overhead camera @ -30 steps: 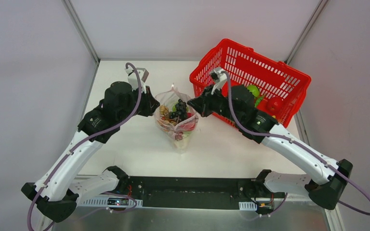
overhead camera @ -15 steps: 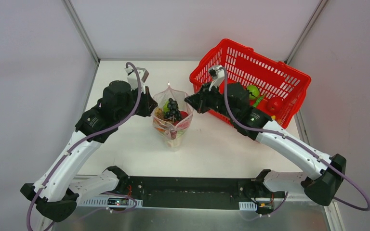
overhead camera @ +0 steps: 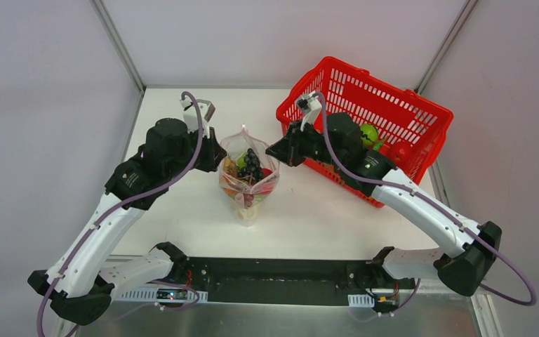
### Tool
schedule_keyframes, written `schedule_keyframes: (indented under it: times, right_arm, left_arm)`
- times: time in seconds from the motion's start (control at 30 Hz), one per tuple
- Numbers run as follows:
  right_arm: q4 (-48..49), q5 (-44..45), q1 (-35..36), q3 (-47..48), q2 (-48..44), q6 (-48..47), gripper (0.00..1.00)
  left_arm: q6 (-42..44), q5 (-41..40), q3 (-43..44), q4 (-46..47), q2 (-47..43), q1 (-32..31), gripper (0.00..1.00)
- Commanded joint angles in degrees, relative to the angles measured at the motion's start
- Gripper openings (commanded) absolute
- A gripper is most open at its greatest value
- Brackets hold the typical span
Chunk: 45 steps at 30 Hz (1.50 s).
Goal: Place the food in the zip-top bag and seal the zipper
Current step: Adjust the zipper food storage bag at the center of the board.
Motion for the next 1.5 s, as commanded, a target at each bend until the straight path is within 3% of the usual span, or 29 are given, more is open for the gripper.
schedule_keyframes:
  times: [0.0,0.13,0.4,0.47,0.6,0.7,0.97,1.2,1.47]
  right_arm:
    - [5.2,-5.3,0.0,0.7,-3.7,-0.2,0.07]
    - [5.1,0.7,-0.6,-1.9,-2.8,1.4,0.10]
    - [1.2,-0.8,-1.2,-0.6,1.3,2.1,0.14]
    - [1.3,-0.4,-1.3,-0.4,0.7,1.4,0.24]
    - [1.4,0.7,-1.2,-0.4,-0.4,0.1,0.59]
    - [0.0,1.0,-1.3,1.0,0.1,-1.2,0.67]
    - [0.8,1.0,-1.2,3.5,1.8,-3.5,0.69]
    - [4.0,5.7,-3.8,0.2,-1.7,-8.6,0.61]
    - [12.0,-5.0,-11.5,-10.0,-8.7,-10.8,0.53]
  left_arm:
    - [0.1,3.7,2.3,3.9,-1.6,0.0,0.00]
    - [0.0,2.6,1.0,4.5,-0.6,0.1,0.00]
    - [-0.9,5.0,-0.1,5.5,1.6,0.1,0.00]
    - [-0.9,5.0,-0.3,5.9,1.5,0.1,0.00]
    - [-0.8,5.3,-0.8,6.4,1.6,0.1,0.00]
    - [-0.9,6.1,-0.9,6.7,1.8,0.1,0.00]
    - [0.0,8.0,-0.7,6.8,1.8,0.1,0.00]
    - [3.5,11.1,-1.4,7.3,0.1,0.1,0.00]
    - [13.4,32.9,0.7,8.5,-0.9,0.1,0.00]
